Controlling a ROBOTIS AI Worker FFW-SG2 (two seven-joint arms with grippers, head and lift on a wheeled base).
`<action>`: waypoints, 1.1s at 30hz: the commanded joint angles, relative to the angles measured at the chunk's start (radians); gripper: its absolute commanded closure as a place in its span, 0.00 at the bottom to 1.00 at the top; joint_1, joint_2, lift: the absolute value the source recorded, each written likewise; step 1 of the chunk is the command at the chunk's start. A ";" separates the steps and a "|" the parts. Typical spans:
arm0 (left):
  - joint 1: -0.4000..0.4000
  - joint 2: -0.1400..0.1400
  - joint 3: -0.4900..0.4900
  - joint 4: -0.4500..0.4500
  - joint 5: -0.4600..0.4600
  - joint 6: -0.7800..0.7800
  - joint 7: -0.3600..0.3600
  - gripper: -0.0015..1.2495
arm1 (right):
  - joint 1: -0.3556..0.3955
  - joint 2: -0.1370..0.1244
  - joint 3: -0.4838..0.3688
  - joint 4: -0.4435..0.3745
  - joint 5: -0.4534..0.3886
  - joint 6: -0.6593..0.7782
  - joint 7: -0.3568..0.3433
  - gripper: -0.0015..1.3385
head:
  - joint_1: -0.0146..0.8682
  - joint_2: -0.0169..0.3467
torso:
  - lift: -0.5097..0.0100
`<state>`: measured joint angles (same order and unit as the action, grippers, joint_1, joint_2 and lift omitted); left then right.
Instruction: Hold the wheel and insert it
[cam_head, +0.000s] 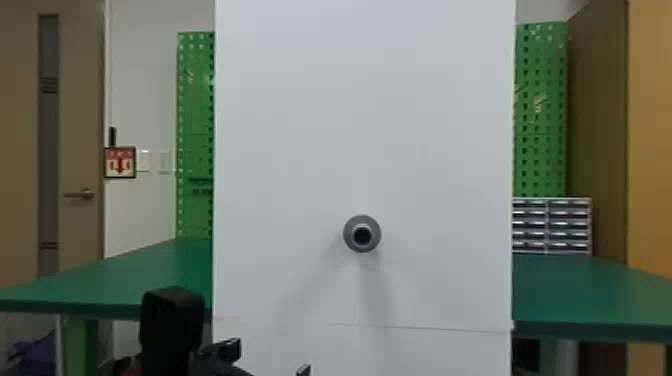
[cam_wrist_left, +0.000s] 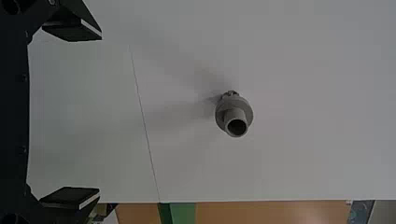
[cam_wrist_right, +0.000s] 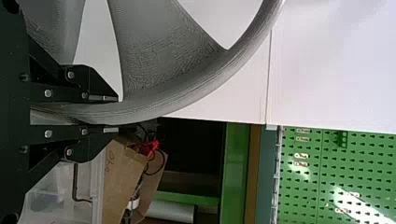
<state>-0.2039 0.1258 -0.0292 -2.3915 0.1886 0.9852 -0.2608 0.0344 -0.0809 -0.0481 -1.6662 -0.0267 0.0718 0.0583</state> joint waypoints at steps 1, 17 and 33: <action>0.001 0.000 0.000 0.000 0.000 -0.002 0.000 0.09 | 0.001 0.001 -0.001 0.000 -0.001 0.000 0.000 0.88 | 0.02 0.43 | 0.07; 0.001 0.000 -0.002 0.000 0.000 -0.002 -0.008 0.09 | 0.004 0.001 -0.006 -0.001 -0.007 0.013 0.000 0.88 | 0.02 0.43 | 0.07; 0.004 0.000 0.002 0.000 0.000 0.000 -0.008 0.09 | -0.018 0.007 -0.016 -0.098 0.002 0.106 -0.002 0.88 | 0.02 0.43 | 0.07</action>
<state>-0.2009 0.1258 -0.0268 -2.3915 0.1887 0.9847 -0.2684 0.0309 -0.0760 -0.0596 -1.7186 -0.0363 0.1306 0.0579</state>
